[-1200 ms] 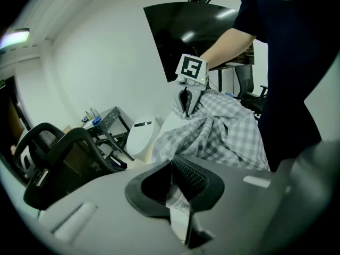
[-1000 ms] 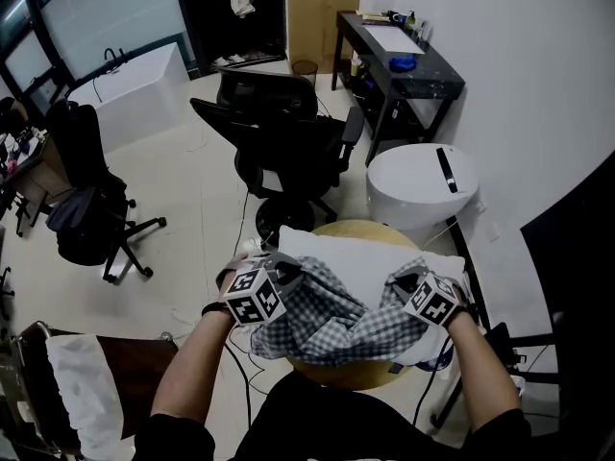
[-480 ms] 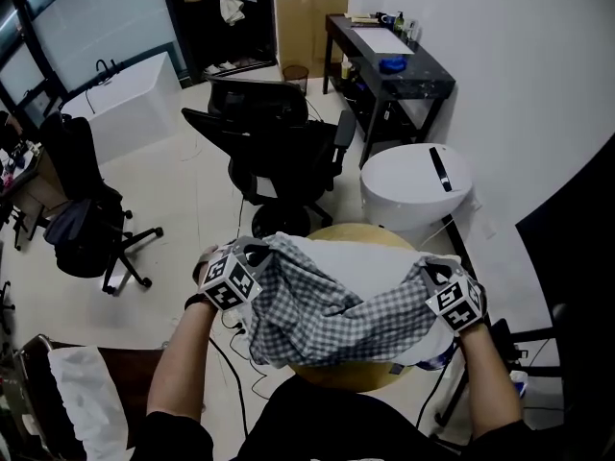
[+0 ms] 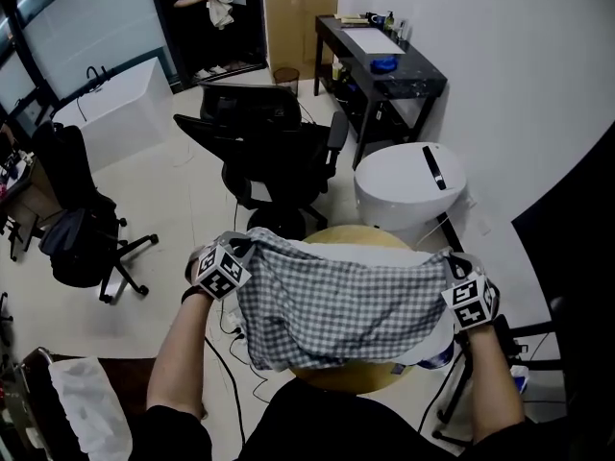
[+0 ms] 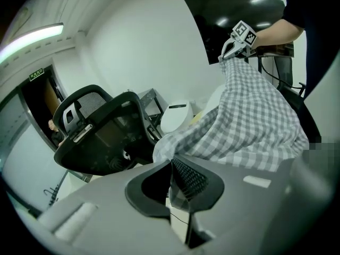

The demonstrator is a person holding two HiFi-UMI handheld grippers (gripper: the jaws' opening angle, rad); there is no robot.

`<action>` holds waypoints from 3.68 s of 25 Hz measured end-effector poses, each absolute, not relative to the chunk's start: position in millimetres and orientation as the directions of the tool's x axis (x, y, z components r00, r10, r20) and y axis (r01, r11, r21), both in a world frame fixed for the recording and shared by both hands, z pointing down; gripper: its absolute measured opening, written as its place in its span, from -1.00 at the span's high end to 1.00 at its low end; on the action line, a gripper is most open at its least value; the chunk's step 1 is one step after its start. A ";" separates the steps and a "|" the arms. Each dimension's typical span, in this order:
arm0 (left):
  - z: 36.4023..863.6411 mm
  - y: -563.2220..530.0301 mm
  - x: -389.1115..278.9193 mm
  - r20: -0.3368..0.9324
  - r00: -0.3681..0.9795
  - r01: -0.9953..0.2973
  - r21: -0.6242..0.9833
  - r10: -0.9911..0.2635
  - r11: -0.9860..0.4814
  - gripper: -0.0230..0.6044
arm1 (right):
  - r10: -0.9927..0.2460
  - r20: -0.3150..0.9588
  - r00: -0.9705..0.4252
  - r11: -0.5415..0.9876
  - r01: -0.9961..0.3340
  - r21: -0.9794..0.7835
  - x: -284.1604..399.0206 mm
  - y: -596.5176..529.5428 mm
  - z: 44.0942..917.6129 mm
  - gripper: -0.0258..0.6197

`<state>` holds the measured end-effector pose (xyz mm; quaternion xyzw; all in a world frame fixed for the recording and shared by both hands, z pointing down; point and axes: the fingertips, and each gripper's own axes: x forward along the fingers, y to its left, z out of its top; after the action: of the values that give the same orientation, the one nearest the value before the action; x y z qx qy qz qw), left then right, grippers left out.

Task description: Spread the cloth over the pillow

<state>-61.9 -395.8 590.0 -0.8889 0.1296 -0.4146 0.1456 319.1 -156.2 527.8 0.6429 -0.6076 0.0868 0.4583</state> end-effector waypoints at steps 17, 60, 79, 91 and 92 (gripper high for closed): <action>599.1 -464.5 -31.7 0.696 0.611 -0.099 -0.407 -0.378 -0.908 0.92 | -0.698 0.618 0.363 0.008 -0.858 0.513 359.7 -182.3 507.5 0.87; 654.7 -404.8 -52.3 0.751 0.585 -0.088 -0.317 -0.307 -0.944 0.53 | -0.668 0.714 0.209 -0.038 -0.968 0.248 371.2 -203.6 584.0 0.22; 658.9 -183.3 -128.5 0.809 0.520 -0.068 -0.280 -0.274 -0.958 0.53 | -0.854 0.503 -0.133 0.312 -0.905 0.290 211.2 -146.8 485.6 0.22; 689.8 -125.5 -153.1 0.846 0.478 -0.054 -0.239 -0.235 -0.969 0.41 | -0.831 0.511 -0.220 0.383 -0.892 0.240 146.5 -95.7 492.9 0.22; 692.4 -125.4 -154.1 0.848 0.474 -0.050 -0.243 -0.237 -0.969 0.41 | -0.832 0.511 -0.217 0.380 -0.894 0.239 141.6 -92.7 493.3 0.22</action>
<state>-154.1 -125.4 692.4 -0.8535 0.0842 -0.5058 0.0925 141.6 -92.7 493.3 0.5541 -0.7783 0.0534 0.2903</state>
